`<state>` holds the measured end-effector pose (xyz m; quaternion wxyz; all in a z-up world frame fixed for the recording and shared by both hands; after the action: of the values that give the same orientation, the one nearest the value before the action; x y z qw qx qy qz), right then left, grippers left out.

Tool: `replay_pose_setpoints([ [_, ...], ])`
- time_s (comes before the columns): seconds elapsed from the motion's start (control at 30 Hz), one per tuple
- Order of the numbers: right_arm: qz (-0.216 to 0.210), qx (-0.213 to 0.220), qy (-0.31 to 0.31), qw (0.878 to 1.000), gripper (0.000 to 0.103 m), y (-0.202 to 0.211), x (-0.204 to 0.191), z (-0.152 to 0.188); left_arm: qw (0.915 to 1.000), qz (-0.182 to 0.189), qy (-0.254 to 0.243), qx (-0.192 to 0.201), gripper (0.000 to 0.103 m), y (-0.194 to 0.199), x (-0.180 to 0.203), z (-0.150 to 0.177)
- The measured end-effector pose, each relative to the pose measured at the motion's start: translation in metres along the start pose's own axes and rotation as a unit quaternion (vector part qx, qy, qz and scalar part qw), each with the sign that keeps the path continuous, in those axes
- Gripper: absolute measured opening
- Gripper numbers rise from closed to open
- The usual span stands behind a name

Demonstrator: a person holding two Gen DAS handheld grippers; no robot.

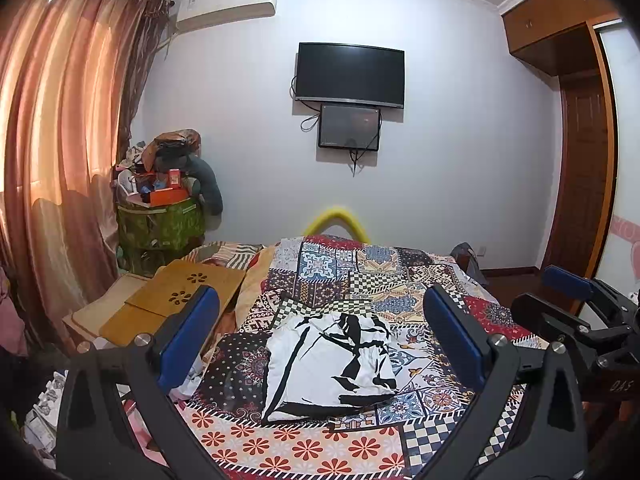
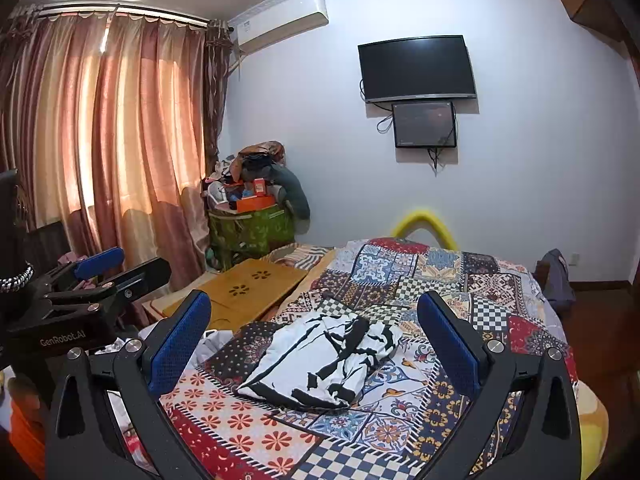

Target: Fold small clothes

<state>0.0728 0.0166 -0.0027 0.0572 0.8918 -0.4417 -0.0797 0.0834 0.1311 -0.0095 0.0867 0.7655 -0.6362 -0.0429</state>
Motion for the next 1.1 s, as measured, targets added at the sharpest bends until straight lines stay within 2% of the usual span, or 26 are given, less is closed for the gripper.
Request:
replay_pose_setpoints([
  [1.1,0.011,-0.003,-0.009,1.000,0.103,0.001,0.002,-0.001,0.9997,0.025,-0.003,-0.005,0.103,-0.002,0.012,0.004],
])
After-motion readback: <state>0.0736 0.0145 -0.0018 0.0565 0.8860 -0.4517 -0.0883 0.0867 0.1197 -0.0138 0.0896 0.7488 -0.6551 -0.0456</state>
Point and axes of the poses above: each gripper's, at about its wrist camera, not at the fingertips, and y roughly against the way its jaws point, x to its right, z to its underside, the point moved 10 cm from there along -y, roughly the way its jaws point, and after that the axes turned 5 degrees about x, right-handed, at the moved point
